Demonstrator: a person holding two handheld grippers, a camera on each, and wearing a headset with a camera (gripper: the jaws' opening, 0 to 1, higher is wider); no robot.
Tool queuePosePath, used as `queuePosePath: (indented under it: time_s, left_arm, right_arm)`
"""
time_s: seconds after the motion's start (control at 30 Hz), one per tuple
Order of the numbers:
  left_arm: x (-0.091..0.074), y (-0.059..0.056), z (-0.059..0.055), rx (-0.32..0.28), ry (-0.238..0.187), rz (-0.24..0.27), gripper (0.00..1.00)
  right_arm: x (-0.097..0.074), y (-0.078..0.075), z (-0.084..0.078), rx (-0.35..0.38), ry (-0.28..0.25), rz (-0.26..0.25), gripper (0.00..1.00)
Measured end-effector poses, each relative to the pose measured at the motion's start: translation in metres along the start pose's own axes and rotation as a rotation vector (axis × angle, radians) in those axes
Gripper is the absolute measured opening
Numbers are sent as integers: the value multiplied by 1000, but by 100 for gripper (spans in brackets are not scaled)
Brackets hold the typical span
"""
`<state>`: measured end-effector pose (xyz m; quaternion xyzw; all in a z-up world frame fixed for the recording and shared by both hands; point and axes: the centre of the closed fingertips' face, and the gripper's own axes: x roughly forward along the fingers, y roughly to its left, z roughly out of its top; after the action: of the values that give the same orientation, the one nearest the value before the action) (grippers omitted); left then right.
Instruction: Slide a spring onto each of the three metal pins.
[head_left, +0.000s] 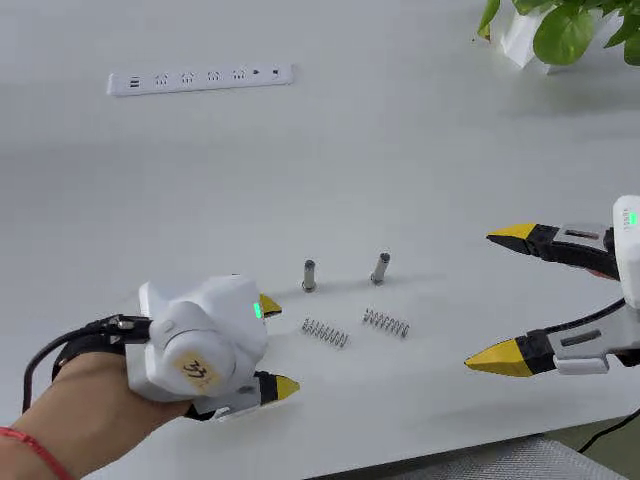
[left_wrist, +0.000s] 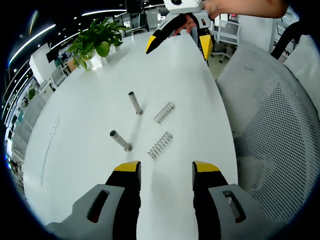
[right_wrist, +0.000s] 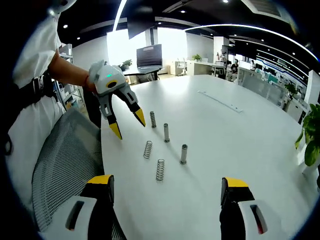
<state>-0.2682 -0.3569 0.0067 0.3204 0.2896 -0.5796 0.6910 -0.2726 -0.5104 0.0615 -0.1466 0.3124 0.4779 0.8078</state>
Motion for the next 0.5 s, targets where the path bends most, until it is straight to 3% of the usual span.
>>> queuePosePath:
  time_s: [0.03,0.17,0.27,0.4,0.5]
  left_arm:
    - [4,1,2,-5,1,1,36]
    - [17,7,-5,13,80,29,32]
    - [22,7,-2,2,87,26,29]
    - [30,9,-5,19,133,37,28]
    - [35,10,-3,17,145,38,28]
  right_arm:
    - [-1,-1,-1,4,-1,-5,88]
    - [-5,-3,-6,21,-11,-18,87]
    - [-8,-4,-10,28,-12,-26,86]
    - [-10,-6,-16,44,-16,-43,84]
    - [-11,-7,-18,61,-33,-51,84]
